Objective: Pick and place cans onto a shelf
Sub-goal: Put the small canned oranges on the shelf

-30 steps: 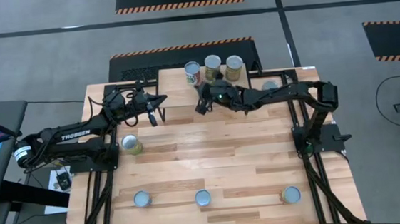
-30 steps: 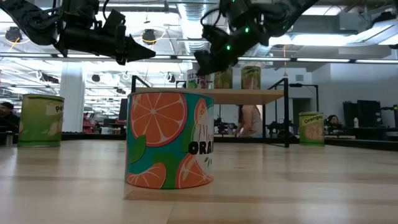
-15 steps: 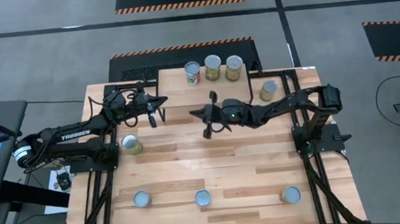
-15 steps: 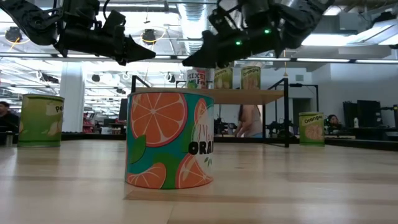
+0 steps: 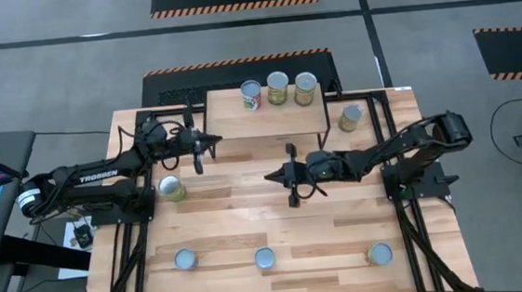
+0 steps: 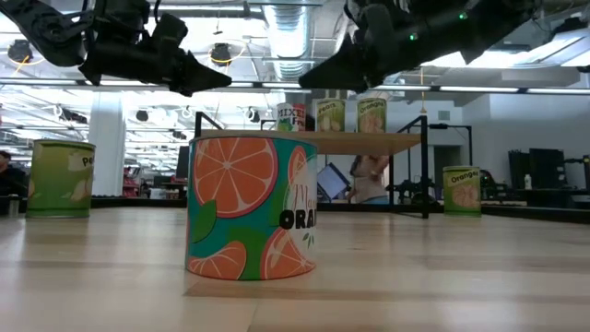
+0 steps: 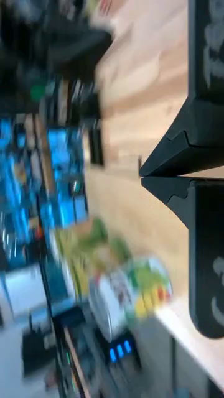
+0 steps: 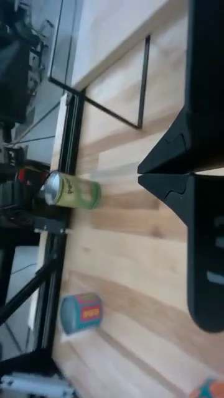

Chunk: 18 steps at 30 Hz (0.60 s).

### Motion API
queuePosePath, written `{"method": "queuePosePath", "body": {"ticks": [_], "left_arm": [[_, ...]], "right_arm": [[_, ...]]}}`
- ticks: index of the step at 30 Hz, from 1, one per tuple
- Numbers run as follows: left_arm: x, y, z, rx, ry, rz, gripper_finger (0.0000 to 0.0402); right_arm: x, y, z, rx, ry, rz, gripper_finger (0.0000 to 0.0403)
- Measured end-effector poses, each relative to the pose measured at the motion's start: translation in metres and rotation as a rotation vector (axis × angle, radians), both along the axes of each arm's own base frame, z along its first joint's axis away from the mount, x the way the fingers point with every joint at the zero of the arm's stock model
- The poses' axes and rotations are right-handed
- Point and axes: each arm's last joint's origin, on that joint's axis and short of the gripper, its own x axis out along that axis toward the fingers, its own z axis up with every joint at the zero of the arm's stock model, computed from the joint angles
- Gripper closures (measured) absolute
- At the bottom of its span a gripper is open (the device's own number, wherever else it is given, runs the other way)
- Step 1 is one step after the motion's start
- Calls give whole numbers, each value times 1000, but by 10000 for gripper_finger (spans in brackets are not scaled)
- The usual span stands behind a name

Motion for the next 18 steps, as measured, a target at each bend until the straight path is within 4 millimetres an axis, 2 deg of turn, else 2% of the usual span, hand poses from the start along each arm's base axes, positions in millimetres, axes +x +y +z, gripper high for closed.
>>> {"method": "queuePosePath", "body": {"ticks": [5,8,13,18], "left_arm": [[12,-23,-2,54,105,-174,401],[20,-41,2,113,164,-203,402],[28,-67,10,168,164,-284,401],[29,-82,11,170,170,-324,401]], "right_arm": [[-2,10,-5,-40,55,36,369],[-6,13,-12,-71,87,29,384],[-16,9,-27,-53,-48,77,392],[-40,0,-41,-5,-201,117,397]]}}
